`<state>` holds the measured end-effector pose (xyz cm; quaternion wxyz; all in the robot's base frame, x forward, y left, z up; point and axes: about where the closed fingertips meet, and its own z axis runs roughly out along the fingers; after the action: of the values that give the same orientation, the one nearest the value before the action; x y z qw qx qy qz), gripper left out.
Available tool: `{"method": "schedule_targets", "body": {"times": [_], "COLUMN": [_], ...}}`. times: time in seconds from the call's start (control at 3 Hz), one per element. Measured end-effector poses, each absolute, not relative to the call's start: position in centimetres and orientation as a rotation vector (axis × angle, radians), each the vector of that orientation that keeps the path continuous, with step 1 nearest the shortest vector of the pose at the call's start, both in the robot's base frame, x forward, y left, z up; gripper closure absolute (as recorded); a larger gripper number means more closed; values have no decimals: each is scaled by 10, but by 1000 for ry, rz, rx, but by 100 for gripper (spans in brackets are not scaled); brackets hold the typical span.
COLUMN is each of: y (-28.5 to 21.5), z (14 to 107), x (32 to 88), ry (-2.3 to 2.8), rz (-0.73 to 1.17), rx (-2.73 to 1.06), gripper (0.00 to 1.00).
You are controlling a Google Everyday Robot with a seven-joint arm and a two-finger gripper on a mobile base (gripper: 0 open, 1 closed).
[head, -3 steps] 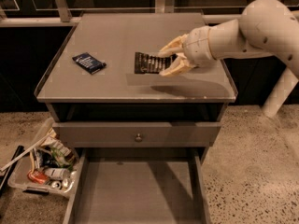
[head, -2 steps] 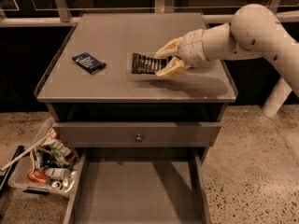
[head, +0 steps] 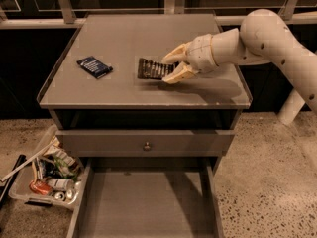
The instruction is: Pick rxbar chocolate from middle drawer and place on counter
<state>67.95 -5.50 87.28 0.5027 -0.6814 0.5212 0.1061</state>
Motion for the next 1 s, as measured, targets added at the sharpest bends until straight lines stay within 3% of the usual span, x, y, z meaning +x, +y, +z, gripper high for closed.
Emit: {"method": "schedule_targets", "body": {"times": [1.0], "y": [-55], "z": [873], "x": [680], "ry": [1259], "rz": [256], "rx": [-1646], "gripper": [11]}}
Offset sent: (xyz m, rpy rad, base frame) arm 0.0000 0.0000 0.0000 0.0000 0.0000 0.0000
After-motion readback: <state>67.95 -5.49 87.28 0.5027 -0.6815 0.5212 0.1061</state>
